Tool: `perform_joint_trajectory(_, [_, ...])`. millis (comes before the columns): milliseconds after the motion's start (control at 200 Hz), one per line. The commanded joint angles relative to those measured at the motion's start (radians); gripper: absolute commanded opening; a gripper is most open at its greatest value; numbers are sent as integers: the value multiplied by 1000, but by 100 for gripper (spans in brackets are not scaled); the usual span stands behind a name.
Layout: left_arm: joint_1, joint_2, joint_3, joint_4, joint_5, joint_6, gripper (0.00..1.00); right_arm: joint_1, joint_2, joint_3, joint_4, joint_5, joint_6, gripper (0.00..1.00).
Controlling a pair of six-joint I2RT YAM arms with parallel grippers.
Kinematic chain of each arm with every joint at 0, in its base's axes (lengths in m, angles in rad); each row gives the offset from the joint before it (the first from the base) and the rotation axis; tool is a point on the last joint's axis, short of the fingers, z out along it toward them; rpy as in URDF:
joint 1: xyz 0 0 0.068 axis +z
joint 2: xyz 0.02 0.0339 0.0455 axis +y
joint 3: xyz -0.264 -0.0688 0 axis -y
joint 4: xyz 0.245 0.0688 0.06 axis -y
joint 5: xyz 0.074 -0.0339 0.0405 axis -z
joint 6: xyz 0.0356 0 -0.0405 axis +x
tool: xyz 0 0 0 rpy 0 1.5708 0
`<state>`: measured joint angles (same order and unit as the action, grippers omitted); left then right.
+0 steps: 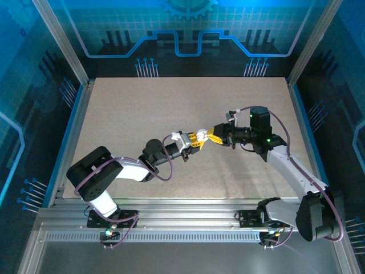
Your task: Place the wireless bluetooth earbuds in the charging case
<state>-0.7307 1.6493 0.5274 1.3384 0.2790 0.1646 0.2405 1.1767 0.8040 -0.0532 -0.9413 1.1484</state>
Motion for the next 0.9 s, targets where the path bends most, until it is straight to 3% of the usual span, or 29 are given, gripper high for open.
perform_joint_trajectory(0, [-7,-24,8,63,25,43,10,-13,8,47,-55,-68,-38,19])
perform_joint_trajectory(295, [-7,-29,8,62,25,53,10,-9,22,70,-134,-80,-92,19])
perform_joint_trajectory(895, [-13,-37,8,62,40,43,10,-3,51,70,-82,-76,-67,19])
